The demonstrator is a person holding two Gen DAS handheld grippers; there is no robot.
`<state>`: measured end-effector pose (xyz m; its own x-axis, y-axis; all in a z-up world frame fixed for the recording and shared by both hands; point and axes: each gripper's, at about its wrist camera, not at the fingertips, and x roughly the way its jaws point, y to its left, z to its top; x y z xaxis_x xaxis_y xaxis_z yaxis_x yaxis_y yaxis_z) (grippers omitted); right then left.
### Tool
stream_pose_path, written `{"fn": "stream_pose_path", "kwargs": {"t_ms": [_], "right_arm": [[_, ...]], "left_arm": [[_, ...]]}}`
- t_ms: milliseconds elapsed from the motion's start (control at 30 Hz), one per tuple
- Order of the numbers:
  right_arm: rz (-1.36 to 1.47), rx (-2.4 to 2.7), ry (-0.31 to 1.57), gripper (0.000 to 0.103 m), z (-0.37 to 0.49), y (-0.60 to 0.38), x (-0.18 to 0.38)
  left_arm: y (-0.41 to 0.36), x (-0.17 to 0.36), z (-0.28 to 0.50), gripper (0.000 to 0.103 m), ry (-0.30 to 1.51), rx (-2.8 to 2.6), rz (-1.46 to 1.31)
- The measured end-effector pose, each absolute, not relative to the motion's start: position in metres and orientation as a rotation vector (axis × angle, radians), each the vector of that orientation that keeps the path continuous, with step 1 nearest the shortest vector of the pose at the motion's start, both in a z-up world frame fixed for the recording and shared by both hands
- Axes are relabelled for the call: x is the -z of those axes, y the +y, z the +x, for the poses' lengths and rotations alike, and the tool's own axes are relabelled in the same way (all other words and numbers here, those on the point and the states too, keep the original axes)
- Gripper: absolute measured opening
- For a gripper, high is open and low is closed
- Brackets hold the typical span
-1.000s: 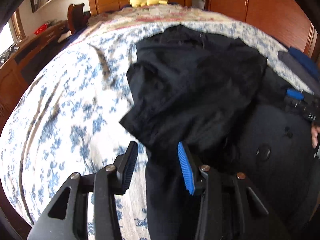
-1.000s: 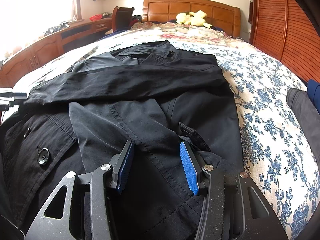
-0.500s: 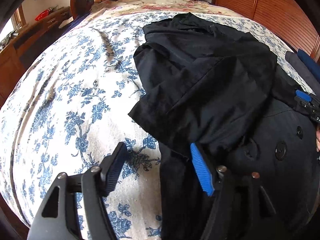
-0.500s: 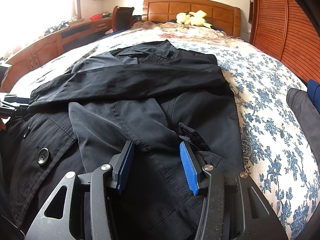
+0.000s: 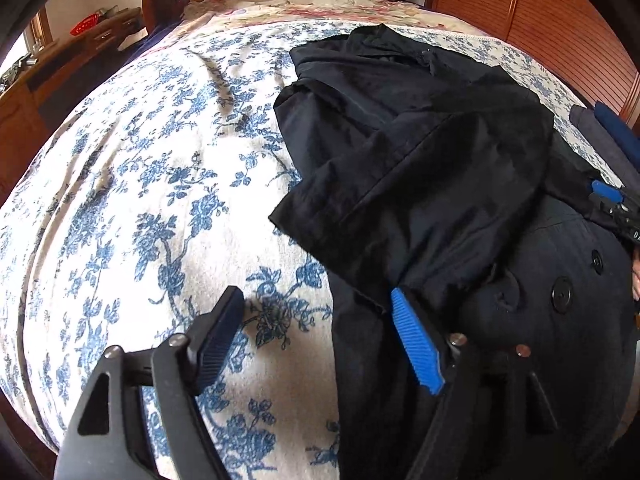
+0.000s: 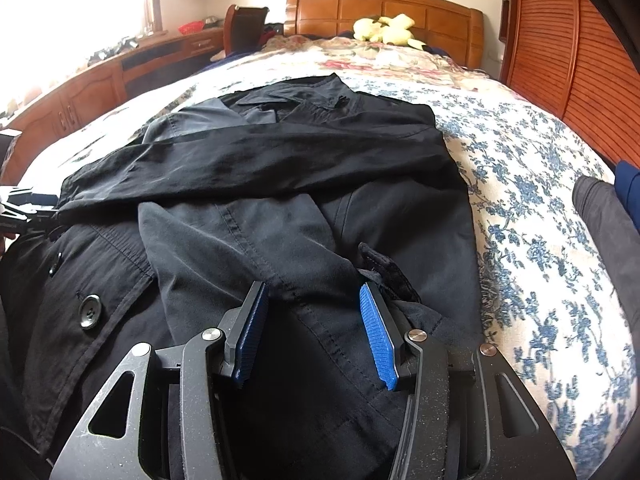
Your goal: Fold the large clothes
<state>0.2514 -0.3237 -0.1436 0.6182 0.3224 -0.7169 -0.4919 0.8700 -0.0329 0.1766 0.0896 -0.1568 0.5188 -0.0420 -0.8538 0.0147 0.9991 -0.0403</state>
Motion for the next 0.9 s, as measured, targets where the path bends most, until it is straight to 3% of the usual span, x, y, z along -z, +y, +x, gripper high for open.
{"fn": "stream_pose_path", "kwargs": {"t_ms": [333,900], "right_arm": [[-0.216,-0.381,0.798,0.049,0.216,-0.377,0.108],[-0.223,-0.383,0.977,0.049,0.179,-0.407,0.131]], "left_arm": [[0.092,0.146,0.14,0.076,1.011,0.068,0.022],[0.101,0.138,0.097,0.076,0.957,0.032,-0.041]]}}
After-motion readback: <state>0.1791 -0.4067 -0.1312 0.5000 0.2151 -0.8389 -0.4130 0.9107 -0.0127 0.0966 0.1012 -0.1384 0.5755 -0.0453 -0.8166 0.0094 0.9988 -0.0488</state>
